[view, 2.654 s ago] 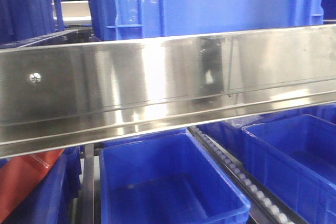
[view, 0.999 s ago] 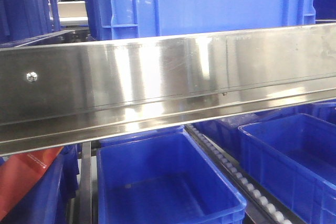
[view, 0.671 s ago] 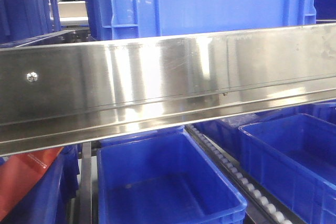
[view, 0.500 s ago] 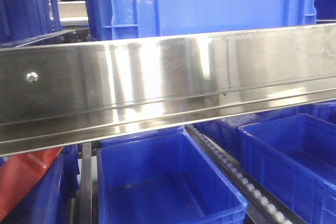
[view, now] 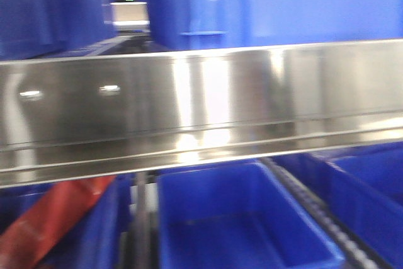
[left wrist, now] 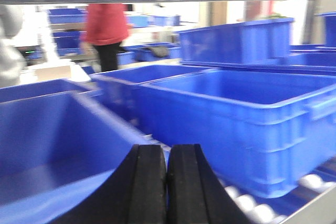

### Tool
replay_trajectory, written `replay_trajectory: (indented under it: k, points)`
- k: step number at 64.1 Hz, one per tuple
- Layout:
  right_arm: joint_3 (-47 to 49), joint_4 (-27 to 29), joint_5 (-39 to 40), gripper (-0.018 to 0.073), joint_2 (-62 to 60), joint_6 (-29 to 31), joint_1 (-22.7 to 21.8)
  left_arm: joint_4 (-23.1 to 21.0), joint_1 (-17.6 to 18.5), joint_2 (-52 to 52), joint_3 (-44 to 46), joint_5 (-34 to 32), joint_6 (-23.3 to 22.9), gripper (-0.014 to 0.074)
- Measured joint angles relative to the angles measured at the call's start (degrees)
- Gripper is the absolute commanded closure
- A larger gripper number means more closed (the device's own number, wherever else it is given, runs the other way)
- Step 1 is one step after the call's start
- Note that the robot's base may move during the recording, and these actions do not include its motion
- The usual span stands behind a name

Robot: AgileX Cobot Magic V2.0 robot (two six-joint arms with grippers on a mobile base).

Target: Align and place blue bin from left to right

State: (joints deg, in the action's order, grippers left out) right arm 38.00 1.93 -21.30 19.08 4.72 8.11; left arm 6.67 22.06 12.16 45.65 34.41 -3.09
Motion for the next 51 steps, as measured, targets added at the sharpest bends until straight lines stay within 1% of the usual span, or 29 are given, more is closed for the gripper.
replay_trajectory:
  k: [51]
  points:
    - [0.0, 0.0, 0.1, 0.0638, 0.0, 0.0, 0.0, 0.0, 0.0, -0.2, 0.0, 0.0, 0.0, 0.0583]
